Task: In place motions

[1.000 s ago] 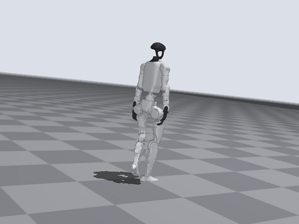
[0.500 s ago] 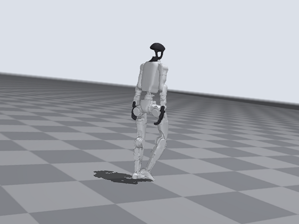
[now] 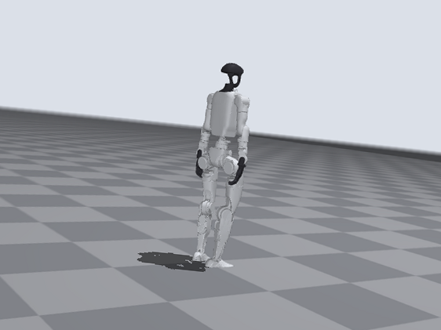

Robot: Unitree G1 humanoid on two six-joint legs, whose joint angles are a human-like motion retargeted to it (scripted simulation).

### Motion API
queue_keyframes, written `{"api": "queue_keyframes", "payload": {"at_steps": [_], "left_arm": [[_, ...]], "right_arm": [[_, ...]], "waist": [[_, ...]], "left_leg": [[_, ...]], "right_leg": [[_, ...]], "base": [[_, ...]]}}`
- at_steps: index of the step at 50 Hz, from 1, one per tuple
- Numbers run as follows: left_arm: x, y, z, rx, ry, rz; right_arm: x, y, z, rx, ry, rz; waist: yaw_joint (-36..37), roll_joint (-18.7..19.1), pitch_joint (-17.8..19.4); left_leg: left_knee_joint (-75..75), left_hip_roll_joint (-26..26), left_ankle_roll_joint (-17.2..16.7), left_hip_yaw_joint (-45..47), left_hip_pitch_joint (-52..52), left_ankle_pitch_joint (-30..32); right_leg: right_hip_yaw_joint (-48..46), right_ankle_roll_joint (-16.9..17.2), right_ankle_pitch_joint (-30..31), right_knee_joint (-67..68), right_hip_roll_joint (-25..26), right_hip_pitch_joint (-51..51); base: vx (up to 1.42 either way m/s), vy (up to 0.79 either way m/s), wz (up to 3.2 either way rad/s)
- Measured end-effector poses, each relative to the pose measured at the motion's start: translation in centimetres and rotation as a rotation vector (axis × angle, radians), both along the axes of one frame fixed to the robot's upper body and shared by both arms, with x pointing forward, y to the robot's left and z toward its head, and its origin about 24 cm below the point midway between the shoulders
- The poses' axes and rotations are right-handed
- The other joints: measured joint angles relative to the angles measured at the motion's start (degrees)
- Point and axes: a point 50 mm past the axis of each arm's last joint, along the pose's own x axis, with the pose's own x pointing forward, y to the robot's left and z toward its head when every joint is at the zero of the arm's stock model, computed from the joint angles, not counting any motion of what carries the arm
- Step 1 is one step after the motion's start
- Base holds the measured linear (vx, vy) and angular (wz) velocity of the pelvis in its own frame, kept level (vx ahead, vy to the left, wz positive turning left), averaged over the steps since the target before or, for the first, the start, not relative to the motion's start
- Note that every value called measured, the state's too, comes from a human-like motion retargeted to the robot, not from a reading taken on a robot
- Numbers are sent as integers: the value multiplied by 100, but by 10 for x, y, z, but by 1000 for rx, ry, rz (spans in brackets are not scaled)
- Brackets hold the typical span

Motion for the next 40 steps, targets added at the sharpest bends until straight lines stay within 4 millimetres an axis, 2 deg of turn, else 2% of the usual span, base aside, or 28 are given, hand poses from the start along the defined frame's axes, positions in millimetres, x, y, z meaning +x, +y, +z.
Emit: {"api": "queue_keyframes", "payload": {"at_steps": [2, 3, 4, 5, 7, 10, 12, 15, 17, 19, 21, 22, 24, 25, 26, 28, 30, 32, 35, 40], "left_arm": [[-2, 0, 0, -14, -15, 27], [3, 2, 0, -22, -28, 11], [7, 5, 0, -20, -33, -13], [11, 8, 1, -11, -34, -41], [13, 10, 1, 1, -20, -84], [12, 2, 0, -26, -16, -86], [10, 0, 0, -35, -33, -58], [8, -1, 0, -32, -32, -48], [1, -2, 0, -31, -7, -49], [-8, -2, 1, -35, 18, -49], [-10, 0, 1, -36, 30, -48], [-10, 2, 1, -30, 32, -46], [-11, 5, 2, -14, 35, -44], [-11, 6, 2, -8, 36, -41], [-9, 7, 2, -8, 31, -38], [9, 9, 1, -6, -8, -34], [38, 16, 2, 17, -77, -48], [58, 25, 4, 52, -136, -89], [76, 39, 8, 93, -184, -146], [85, 41, 10, 140, -226, -165]], "right_arm": [[14, 3, 0, 22, -49, 11], [23, 5, 0, 32, -81, 5], [30, 7, 0, 42, -109, -3], [35, 8, 0, 52, -134, -13], [36, 6, 1, 62, -134, -20], [33, 2, 1, 20, -121, -11], [32, 0, 1, 4, -130, 4], [32, -1, 1, 19, -122, 27], [25, -1, 1, 24, -98, 35], [14, 0, 0, 18, -73, 26], [6, 0, 0, 10, -55, 4], [1, 0, -1, 10, -45, -9], [-8, 1, 0, 14, -17, -33], [-13, 0, 0, 15, 0, -41], [-15, -1, 0, 11, 11, -46], [-10, -1, 0, 2, 1, -61], [4, 1, -1, 2, -50, -102], [7, 1, 0, 17, -75, -133], [1, 2, 0, 30, -33, -102], [-13, 1, 0, 9, 9, -72]], "waist": [[-85, -104, -41], [-139, -157, 97], [-119, -237, 258], [-62, -331, 430], [156, -468, 497], [530, -642, 345], [538, -671, 368], [438, -571, 450], [342, -475, 359], [256, -385, 219], [202, -222, 213], [182, -152, 218], [42, 26, 144], [-93, 173, 79], [-243, 356, 5], [-340, 617, 69], [-196, 610, 342], [-304, 692, 483], [-380, 832, 412], [-306, 782, 325]], "left_leg": [[1260, 195, -59, 198, -732, 684], [1992, 259, -55, 106, -1197, 1122], [2665, 289, -15, 28, -1556, 1290], [3310, 302, 42, -44, -1862, 1322], [4327, 491, 167, 87, -2424, 980], [5129, 780, 317, 437, -3087, 621], [5216, 768, 300, 432, -3134, 515], [4857, 609, 248, 264, -2845, 532], [4239, 490, 259, 225, -2394, 563], [3289, 249, 197, 99, -1778, 669], [2062, -14, 33, -227, -1021, 1001], [1413, -124, 0, -346, -622, 967], [309, -103, 109, -242, 54, -21], [-216, 97, 153, 30, 343, -320], [-503, 157, 134, -223, 334, -259], [-774, 343, 25, -710, 167, -78], [-879, 489, 1, -553, 143, 16], [-1002, 574, 33, -594, 191, 75], [-1029, 700, 77, -682, 10, 150], [-1140, 716, 2, -659, 49, 241]], "right_leg": [[63, -5, 23, -59, -101, -131], [-16, 6, 44, -105, -159, -92], [-57, 11, 69, -152, -206, 1], [-78, 13, 96, -198, -249, 120], [-116, -38, 158, -242, -297, 152], [80, -69, 191, -184, -498, -89], [148, -105, 193, -171, -535, -81], [76, -113, 165, -210, -488, 50], [3, -84, 106, -202, -456, 91], [-63, -68, 10, -158, -411, 113], [-115, -73, -133, -34, -263, 185], [-124, -85, -213, 62, -192, 209], [-201, -130, -391, 405, -50, 130], [-275, -159, -478, 643, 63, 36], [-456, -145, -309, 963, 157, -180], [-554, 97, 361, 1948, 174, -804], [60, 517, 892, 3249, 141, -1665], [264, 379, 663, 4134, 294, -2252], [126, 138, 388, 5003, 293, -2888], [324, 196, 396, 4820, 485, -2829]], "base": [[-19, 5, 20], [-28, 3, 65], [-28, 2, 68], [-16, 0, 40], [-9, 2, 1], [-4, 7, -40], [3, 6, -19], [0, 4, 2], [13, 2, 26], [19, -3, 27], [15, -6, 4], [14, -9, -13], [15, -11, 21], [9, -11, 57], [-2, -10, 51], [-32, -9, -14], [-44, -6, -58], [-21, -5, 5], [-5, -7, -10], [4, -8, -1]]}}
